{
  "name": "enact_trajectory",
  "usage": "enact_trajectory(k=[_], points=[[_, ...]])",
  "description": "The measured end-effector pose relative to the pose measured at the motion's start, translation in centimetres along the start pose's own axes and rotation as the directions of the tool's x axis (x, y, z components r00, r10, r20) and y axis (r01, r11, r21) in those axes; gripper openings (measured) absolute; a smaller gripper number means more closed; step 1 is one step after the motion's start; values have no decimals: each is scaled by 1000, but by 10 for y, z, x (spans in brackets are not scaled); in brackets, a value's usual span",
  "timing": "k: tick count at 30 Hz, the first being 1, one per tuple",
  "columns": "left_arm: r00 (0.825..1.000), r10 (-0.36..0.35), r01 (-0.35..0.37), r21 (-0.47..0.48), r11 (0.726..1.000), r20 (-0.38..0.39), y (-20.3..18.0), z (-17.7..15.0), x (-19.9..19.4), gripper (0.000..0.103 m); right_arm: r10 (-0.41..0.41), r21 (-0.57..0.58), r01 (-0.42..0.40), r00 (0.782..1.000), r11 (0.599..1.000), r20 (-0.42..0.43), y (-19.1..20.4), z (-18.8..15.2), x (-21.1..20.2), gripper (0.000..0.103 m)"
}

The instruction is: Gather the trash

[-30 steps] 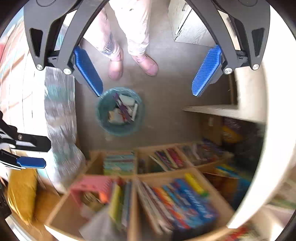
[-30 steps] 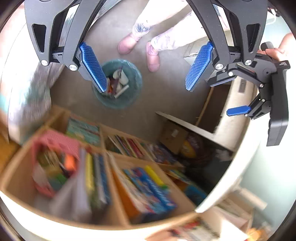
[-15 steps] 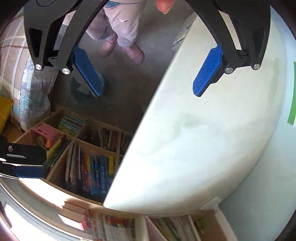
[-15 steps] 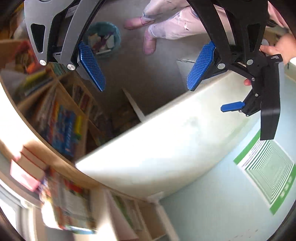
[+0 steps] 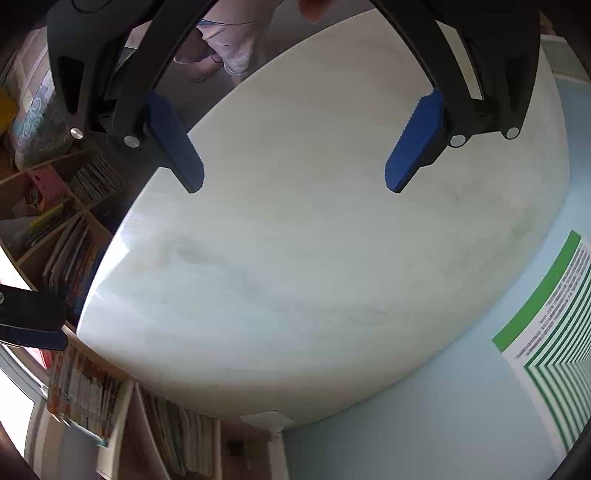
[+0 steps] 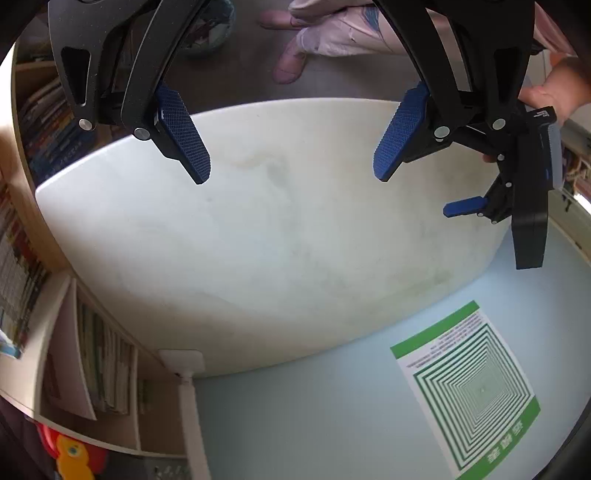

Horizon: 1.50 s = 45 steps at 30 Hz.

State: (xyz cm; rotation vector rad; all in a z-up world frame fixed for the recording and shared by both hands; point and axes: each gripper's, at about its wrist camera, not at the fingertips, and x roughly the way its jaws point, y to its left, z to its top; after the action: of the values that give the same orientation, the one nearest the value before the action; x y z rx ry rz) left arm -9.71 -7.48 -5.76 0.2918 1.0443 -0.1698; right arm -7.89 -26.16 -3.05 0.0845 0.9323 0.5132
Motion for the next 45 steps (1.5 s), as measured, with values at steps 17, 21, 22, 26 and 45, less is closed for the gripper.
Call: enact_trajectory(k=[17,21,22,26,45], points=[[988,154,-156,-288,945,-29,133,-26,-7,96,123,-218,-130,991,967,-47,109,72,82,89],[983,181,-182,-342,922,-37,154,-29,-9,96,129,-270,-140,990,953,-59,129,81,95,89],[982,186,-186,-354,916,-36,159,-30,-10,96,133,-283,-145,989,948,-60,133,85,99,89],[977,209,-206,-411,888,-38,178,-34,-12,96,147,-303,-162,987,939,-72,143,96,115,89],[962,265,-256,-535,805,-63,229,-40,-11,96,187,-380,-212,977,900,-101,175,136,148,89]])
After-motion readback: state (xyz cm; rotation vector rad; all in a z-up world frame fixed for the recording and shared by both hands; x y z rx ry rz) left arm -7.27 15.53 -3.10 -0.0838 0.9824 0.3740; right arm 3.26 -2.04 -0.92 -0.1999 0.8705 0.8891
